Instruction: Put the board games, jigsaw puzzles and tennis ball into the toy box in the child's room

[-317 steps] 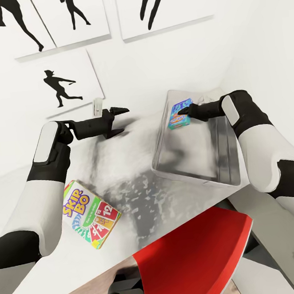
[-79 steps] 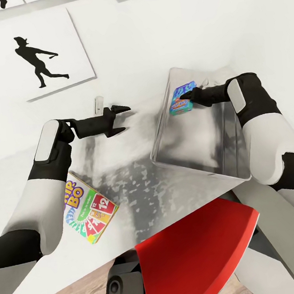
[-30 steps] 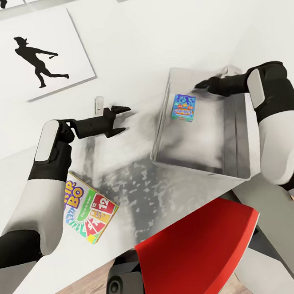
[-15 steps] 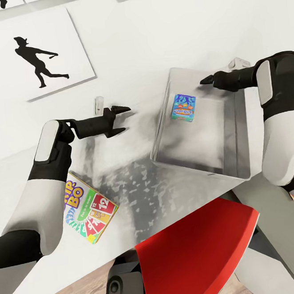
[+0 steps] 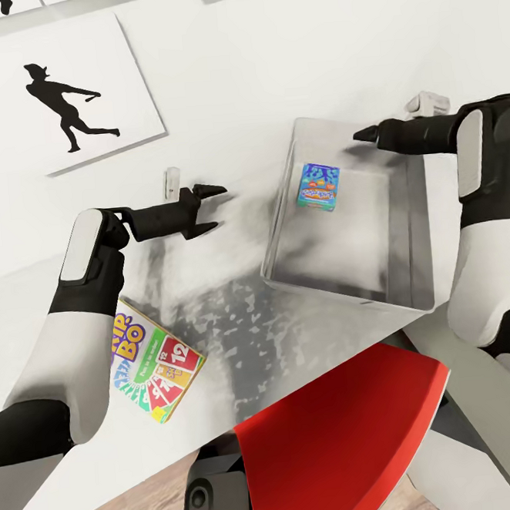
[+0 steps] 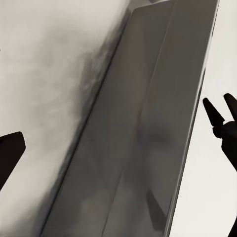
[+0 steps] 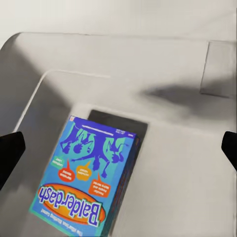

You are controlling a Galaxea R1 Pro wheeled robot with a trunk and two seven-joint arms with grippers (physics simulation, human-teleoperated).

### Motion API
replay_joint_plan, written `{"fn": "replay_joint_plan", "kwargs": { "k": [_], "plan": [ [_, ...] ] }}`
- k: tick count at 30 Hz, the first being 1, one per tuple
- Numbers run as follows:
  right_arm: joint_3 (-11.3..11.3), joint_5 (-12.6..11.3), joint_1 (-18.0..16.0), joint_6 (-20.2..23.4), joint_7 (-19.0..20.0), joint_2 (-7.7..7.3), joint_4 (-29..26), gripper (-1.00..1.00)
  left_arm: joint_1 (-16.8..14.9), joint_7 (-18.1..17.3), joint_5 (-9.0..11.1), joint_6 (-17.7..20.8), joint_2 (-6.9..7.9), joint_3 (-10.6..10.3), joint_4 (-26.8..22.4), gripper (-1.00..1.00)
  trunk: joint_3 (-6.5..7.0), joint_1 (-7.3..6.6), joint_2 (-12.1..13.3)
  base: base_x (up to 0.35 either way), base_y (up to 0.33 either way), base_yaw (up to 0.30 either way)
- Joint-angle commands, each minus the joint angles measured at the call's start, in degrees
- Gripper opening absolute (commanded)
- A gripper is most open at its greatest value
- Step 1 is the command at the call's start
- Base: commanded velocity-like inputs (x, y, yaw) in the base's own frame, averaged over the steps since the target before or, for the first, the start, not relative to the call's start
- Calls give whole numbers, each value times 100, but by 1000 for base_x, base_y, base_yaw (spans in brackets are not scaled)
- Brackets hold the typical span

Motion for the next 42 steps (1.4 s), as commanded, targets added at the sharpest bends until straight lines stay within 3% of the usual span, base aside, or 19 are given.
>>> {"fn": "replay_joint_plan", "kwargs": {
  "k": [1,3,6,7,15,24,42],
  "plan": [
    [-6,-7,-1,27,7,1,-9,100,-3,57,59,-1,4,-9,-4,100,-7,4,-9,0,0,0],
    [-5,-14,259,27,13,-1,-511,100,5,57,59,-5,4,-9,-43,100,-7,4,-9,0,0,0],
    [-2,-16,399,27,16,-1,-761,100,10,58,59,-4,4,-9,-59,100,-7,4,-9,0,0,0],
    [4,-20,672,27,20,6,-1223,100,17,60,59,-6,5,-9,-82,100,-7,4,-9,0,0,0],
    [84,-33,1176,27,31,14,-1969,100,24,85,55,-11,5,-13,-112,100,-7,4,-9,0,0,0],
    [377,-108,1474,27,39,-20,-2550,100,46,153,33,-19,5,-17,-143,100,-7,4,-9,0,0,0],
    [449,-268,1631,27,201,-96,-2817,100,164,352,43,-10,5,-14,-372,100,1,4,-9,0,0,-2]
  ]
}}
